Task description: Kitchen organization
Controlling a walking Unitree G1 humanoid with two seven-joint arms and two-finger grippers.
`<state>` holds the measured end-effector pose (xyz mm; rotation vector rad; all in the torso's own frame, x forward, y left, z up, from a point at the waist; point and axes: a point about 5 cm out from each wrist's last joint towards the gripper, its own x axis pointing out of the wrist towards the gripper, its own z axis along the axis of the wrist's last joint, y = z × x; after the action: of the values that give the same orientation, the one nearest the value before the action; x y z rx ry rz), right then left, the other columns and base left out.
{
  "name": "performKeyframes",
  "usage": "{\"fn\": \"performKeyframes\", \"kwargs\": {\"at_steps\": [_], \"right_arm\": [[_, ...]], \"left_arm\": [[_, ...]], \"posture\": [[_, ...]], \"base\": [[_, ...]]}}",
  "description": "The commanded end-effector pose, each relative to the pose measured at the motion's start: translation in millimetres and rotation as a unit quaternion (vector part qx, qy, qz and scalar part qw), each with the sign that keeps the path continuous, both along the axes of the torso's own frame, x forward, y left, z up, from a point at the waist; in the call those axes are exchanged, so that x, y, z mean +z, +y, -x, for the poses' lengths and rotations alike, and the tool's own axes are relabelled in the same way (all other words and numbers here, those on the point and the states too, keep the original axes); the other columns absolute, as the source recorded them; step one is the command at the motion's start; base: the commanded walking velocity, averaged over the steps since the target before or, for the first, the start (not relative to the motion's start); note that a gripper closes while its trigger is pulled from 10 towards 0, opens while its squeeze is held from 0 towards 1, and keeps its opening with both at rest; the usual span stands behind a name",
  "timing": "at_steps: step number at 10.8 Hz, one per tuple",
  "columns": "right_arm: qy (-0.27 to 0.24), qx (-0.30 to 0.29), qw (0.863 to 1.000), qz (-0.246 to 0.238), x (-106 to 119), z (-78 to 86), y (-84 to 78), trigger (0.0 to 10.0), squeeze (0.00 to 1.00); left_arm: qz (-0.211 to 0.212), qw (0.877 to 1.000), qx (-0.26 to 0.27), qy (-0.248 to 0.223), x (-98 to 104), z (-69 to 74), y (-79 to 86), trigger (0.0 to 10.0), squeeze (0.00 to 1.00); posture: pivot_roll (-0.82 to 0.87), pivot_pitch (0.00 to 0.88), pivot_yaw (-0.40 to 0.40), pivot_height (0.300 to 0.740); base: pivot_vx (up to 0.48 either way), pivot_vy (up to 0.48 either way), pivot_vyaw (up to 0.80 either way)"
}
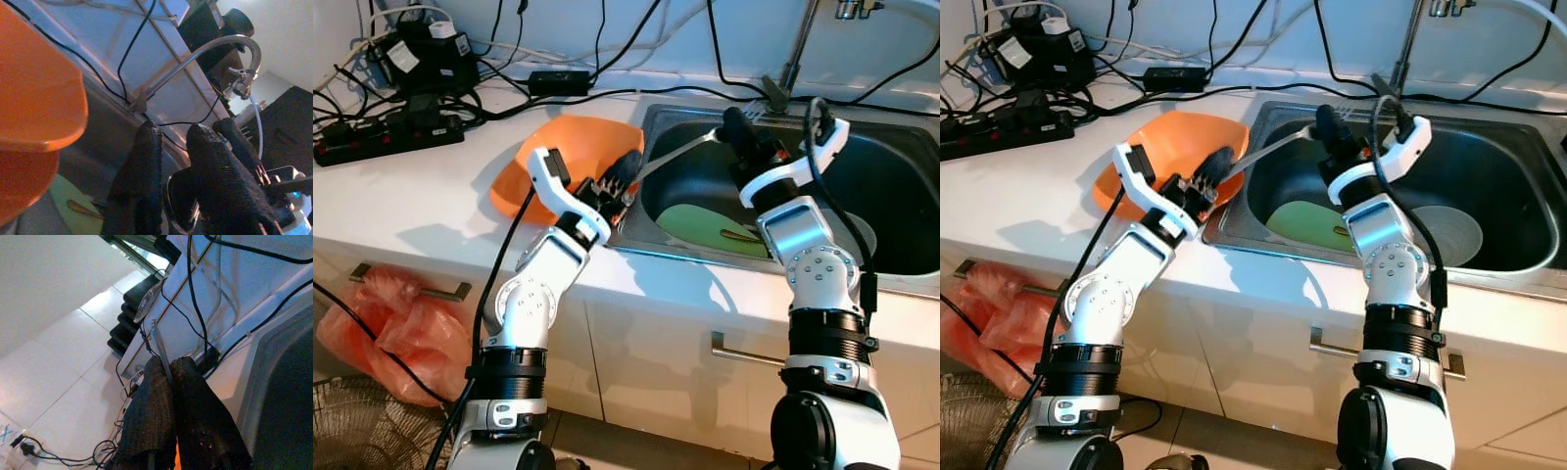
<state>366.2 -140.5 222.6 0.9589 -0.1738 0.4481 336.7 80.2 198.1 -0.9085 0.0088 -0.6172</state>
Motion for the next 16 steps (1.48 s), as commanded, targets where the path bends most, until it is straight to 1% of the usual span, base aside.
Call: {"fn": "performKeyframes", "kwargs": {"at_steps": [1, 2, 3, 5, 6, 7, 8, 9, 10, 11, 12, 13, 14, 15, 16], "right_arm": [[-0.008, 0.007, 1.0, -0.001, 7, -1.8, 6.9, 0.0, 0.0], [-0.007, 0.003, 1.0, -0.002, 7, -2.3, 6.2, 0.0, 0.0], [-0.003, -0.011, 1.0, -0.004, 7, -4.1, 3.8, 0.0, 0.0], [0.008, -0.054, 0.999, -0.003, 6, -9.6, -8.7, 0.0, 0.0], [0.014, -0.083, 0.996, 0.004, 4, -12.4, -19.8, 0.0, 0.0], [0.015, -0.09, 0.996, 0.006, 3, -13.0, -22.2, 0.0, 0.0], [0.02, -0.117, 0.993, 0.023, -1, -15.8, -33.4, 0.0, 0.0], [0.028, -0.139, 0.989, 0.036, -5, -17.6, -42.3, 0.0, 0.0], [0.032, -0.16, 0.984, 0.071, -10, -18.4, -49.1, 0.0, 0.0], [0.051, -0.188, 0.973, 0.123, -18, -20.2, -58.8, 0.0, 0.0], [0.065, -0.2, 0.961, 0.18, -27, -21.5, -61.7, 0.8, 0.0], [0.087, -0.21, 0.938, 0.263, -40, -22.1, -63.9, 10.0, 0.0], [0.096, -0.209, 0.927, 0.296, -49, -22.0, -63.4, 10.0, 0.0], [0.105, -0.204, 0.92, 0.317, -56, -22.1, -61.4, 10.0, 0.0], [0.105, -0.199, 0.913, 0.341, -60, -22.3, -58.7, 10.0, 0.0]], "left_arm": [[-0.012, 1.0, -0.004, 0.004, 1, -2.2, -4.3, 10.0, 1.0], [-0.013, 1.0, -0.004, 0.005, 1, -2.4, -4.5, 10.0, 1.0], [-0.028, 1.0, -0.006, -0.002, 1, -1.8, -5.9, 10.0, 1.0], [-0.077, 0.997, -0.017, -0.026, 1, 3.0, -6.8, 10.0, 1.0], [-0.127, 0.991, -0.025, -0.046, -1, 8.5, -7.1, 10.0, 1.0], [-0.142, 0.988, -0.025, -0.056, -1, 10.1, -7.0, 10.0, 1.0], [-0.187, 0.979, -0.018, -0.081, -2, 13.6, -5.9, 10.0, 1.0], [-0.214, 0.972, -0.011, -0.092, -3, 15.5, -3.8, 10.0, 1.0], [-0.238, 0.966, -0.006, -0.102, -4, 17.7, -1.9, 10.0, 1.0], [-0.267, 0.957, 0.001, -0.111, -8, 21.0, -0.3, 10.0, 1.0], [-0.289, 0.95, 0.002, -0.117, -11, 23.2, -1.3, 10.0, 1.0], [-0.308, 0.944, -0.002, -0.121, -17, 27.4, -3.7, 10.0, 1.0], [-0.321, 0.939, -0.002, -0.119, -22, 29.5, -5.5, 10.0, 1.0], [-0.323, 0.94, -0.002, -0.115, -25, 31.2, -6.7, 10.0, 0.49], [-0.33, 0.937, -0.002, -0.114, -28, 30.3, -7.7, 10.0, 0.0]], "posture": [[0.01, 0.026, 0.064, 0.74], [0.02, 0.027, 0.065, 0.74], [0.02, 0.027, 0.063, 0.74], [0.04, 0.034, 0.068, 0.74], [0.07, 0.041, 0.077, 0.74], [0.07, 0.043, 0.08, 0.74], [0.1, 0.05, 0.088, 0.74], [0.11, 0.055, 0.092, 0.74], [0.12, 0.061, 0.093, 0.74], [0.13, 0.066, 0.092, 0.74], [0.14, 0.072, 0.086, 0.74], [0.14, 0.079, 0.081, 0.74], [0.14, 0.082, 0.08, 0.74], [0.15, 0.089, 0.081, 0.74], [0.15, 0.092, 0.084, 0.74]], "base": [[0.0, 0.0, 0.0], [0.0, 0.0, 0.0], [0.0, 0.0, 0.0], [0.0, 0.0, 0.0], [0.0, 0.0, 0.0], [0.0, 0.0, 0.0], [0.0, 0.0, 0.0], [0.0, 0.0, 0.0], [0.0, 0.0, 0.0], [0.0, 0.0, 0.0], [0.0, 0.0, 0.0], [0.0, 0.0, 0.0], [0.0, 0.0, 0.0], [0.0, 0.0, 0.0], [0.0, 0.0, 0.0]]}}
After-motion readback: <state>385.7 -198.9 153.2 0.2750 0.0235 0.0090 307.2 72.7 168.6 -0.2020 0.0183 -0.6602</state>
